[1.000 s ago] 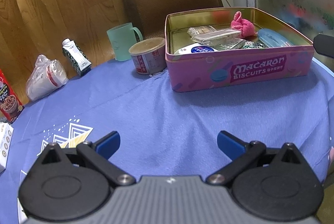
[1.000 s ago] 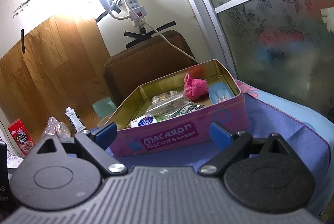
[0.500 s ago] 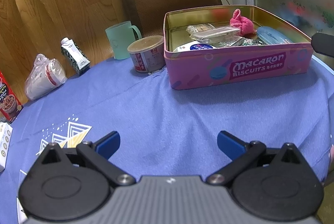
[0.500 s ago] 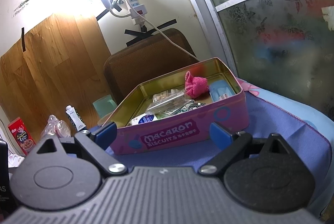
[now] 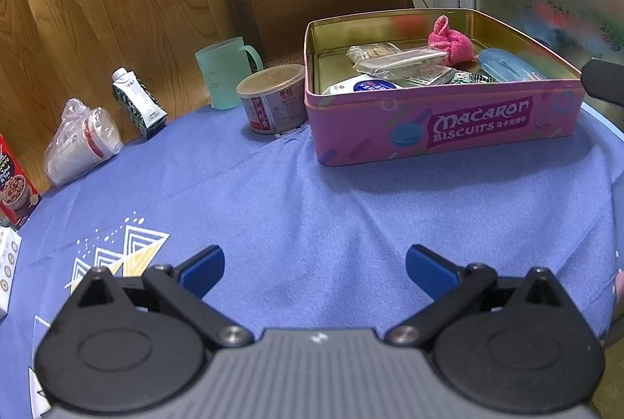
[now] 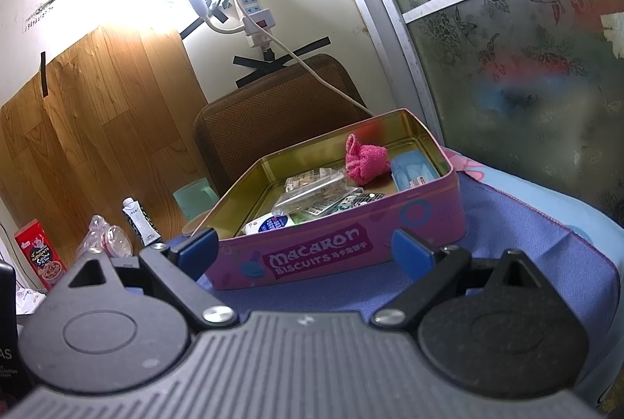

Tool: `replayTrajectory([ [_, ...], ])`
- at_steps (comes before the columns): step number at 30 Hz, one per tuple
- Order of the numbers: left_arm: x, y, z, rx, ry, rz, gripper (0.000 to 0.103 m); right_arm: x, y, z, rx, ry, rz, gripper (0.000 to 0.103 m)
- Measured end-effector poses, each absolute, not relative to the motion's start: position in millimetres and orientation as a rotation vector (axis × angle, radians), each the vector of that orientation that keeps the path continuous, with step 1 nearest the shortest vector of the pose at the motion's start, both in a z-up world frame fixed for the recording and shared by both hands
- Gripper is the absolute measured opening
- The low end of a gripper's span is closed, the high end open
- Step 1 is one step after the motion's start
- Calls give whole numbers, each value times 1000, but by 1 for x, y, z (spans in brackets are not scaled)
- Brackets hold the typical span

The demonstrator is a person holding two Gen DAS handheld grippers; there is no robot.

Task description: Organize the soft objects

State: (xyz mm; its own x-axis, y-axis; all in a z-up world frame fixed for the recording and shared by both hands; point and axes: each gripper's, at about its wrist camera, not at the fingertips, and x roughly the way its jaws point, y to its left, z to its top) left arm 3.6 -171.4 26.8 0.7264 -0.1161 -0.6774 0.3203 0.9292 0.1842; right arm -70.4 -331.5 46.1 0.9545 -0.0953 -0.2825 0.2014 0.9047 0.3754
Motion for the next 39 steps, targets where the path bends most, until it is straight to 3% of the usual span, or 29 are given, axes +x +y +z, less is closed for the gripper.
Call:
replayTrajectory([
  [39, 7, -153, 48, 247, 658, -205, 103, -71, -323, 55, 334, 232, -142, 97],
])
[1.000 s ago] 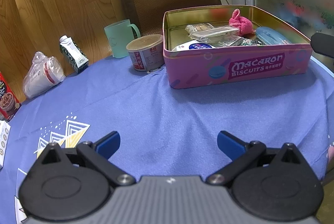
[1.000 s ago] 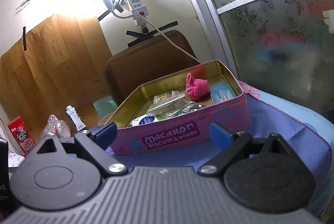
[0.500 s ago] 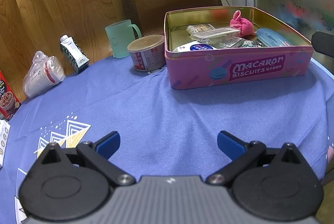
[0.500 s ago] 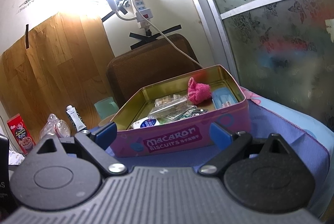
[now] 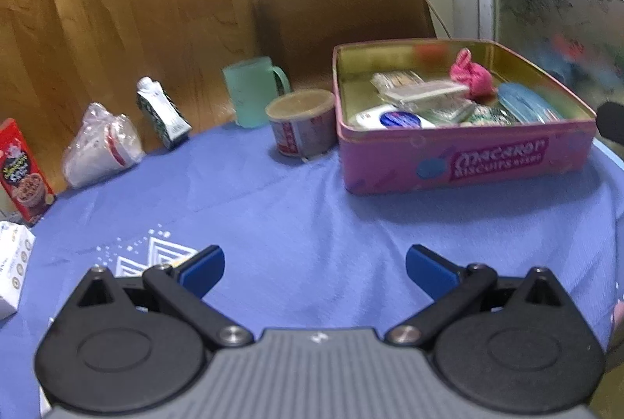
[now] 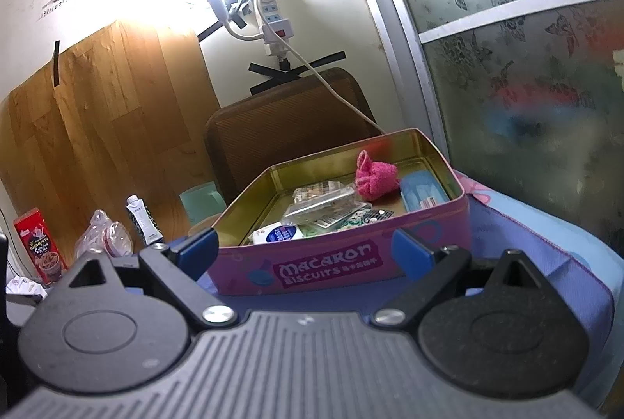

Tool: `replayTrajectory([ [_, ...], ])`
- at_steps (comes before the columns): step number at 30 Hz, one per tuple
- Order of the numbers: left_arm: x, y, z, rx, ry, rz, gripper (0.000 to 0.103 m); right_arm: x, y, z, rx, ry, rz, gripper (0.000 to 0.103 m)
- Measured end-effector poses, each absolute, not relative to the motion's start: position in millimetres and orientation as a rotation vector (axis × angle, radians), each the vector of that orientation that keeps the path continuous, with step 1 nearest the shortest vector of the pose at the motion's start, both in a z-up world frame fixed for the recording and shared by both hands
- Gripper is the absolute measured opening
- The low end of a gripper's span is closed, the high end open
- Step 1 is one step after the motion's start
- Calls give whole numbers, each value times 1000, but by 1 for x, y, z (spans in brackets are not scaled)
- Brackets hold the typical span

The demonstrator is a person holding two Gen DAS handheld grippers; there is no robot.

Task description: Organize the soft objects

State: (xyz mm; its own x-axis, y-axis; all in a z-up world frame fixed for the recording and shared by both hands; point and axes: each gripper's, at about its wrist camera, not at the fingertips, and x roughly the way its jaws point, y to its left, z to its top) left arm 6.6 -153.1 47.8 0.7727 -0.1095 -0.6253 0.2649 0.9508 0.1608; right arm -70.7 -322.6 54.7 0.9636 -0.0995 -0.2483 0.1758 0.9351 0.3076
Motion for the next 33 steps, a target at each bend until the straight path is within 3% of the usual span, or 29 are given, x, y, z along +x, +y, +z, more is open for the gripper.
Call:
replayTrajectory([
  [20, 4, -145, 94, 194, 506, -197, 103, -78, -335, 101, 236, 160, -131, 99],
  [33, 10, -159, 101, 185, 479, -214, 103, -79, -332, 98, 209, 154, -137, 99],
])
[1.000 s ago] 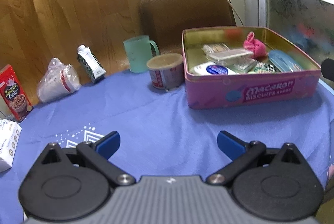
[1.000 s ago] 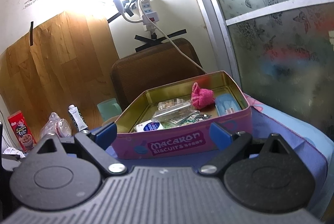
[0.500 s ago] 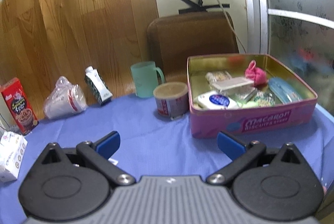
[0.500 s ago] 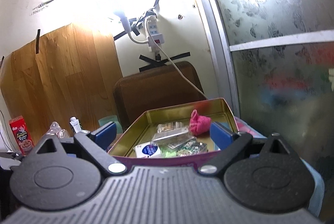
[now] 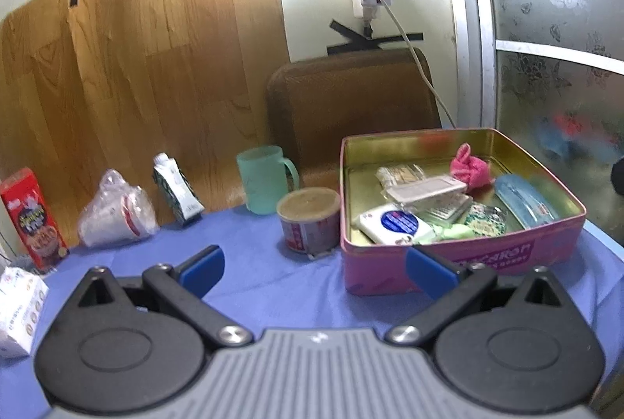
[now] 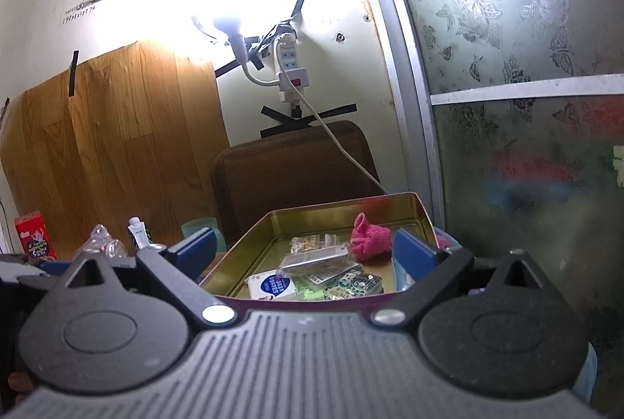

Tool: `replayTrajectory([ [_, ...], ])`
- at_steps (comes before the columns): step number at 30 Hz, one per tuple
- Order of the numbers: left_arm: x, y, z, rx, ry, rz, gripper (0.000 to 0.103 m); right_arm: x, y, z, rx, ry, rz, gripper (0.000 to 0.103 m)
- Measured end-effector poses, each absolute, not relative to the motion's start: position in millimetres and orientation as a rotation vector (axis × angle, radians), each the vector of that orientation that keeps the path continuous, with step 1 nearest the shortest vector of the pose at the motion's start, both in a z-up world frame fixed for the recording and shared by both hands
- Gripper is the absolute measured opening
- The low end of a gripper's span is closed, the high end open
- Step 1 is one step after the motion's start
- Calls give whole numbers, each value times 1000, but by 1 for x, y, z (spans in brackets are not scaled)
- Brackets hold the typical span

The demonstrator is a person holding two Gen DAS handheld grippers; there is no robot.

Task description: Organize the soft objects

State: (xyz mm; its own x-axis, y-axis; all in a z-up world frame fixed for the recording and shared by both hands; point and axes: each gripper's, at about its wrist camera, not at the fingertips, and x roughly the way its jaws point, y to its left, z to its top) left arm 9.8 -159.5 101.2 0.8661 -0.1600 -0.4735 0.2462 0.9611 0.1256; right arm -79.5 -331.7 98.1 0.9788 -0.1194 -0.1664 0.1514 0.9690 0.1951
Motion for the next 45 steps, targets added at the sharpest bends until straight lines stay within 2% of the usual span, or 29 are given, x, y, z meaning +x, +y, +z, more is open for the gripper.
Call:
replayTrajectory([
  [18, 26, -179, 75, 232, 590, -220, 103, -64, -333, 78, 231, 198, -118, 99],
  [45, 58, -204, 63, 273, 652, -230, 103, -40, -353, 66, 247, 220, -134, 99],
])
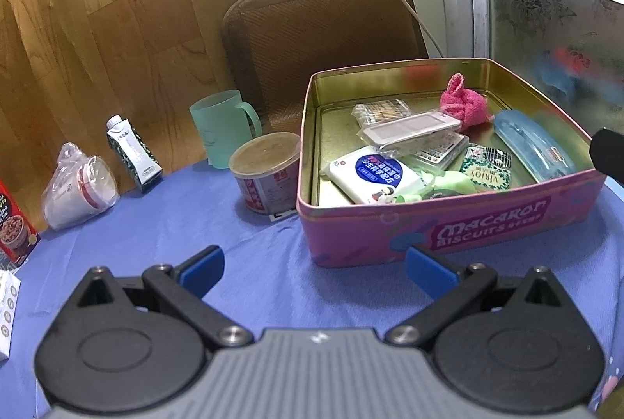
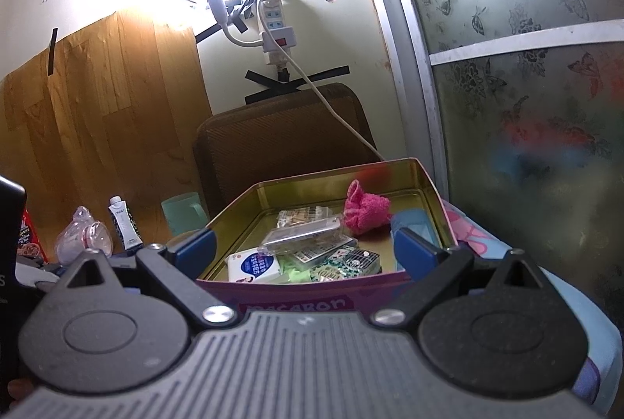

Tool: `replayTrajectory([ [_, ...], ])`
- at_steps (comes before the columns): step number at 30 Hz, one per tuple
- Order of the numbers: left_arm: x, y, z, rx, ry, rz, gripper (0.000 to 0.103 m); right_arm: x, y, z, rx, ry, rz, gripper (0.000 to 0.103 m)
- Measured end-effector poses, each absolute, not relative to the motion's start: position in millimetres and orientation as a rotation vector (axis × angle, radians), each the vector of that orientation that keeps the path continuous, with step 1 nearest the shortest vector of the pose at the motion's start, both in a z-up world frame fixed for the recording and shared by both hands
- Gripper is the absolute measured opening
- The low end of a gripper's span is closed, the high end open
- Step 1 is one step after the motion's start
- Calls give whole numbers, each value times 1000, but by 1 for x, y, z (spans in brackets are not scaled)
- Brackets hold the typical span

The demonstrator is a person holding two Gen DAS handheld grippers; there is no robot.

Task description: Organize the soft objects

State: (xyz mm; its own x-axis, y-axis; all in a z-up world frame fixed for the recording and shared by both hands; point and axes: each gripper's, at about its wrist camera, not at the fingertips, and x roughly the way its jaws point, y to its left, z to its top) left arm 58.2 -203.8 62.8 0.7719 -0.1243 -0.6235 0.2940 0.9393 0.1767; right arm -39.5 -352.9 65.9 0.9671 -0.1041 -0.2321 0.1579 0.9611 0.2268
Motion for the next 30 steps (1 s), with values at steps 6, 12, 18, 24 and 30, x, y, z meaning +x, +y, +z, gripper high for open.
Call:
replayTrajectory([
  [6, 63, -207, 62, 274, 660, -237, 103, -32, -359, 63, 258, 224, -138, 99],
  [12, 66, -211, 62, 275, 665, -242, 103, -30, -362, 63, 267, 217, -140, 99],
  [18, 68, -214, 61, 276, 671, -245, 103, -28, -364, 63, 269, 216, -138, 99],
  [24, 70, -217, 61, 278, 674, -250, 103, -26, -367, 62, 275, 214, -144, 99],
  [30, 72, -221, 60, 275, 680, -255, 103, -25, -369, 61, 282, 214, -148, 99],
])
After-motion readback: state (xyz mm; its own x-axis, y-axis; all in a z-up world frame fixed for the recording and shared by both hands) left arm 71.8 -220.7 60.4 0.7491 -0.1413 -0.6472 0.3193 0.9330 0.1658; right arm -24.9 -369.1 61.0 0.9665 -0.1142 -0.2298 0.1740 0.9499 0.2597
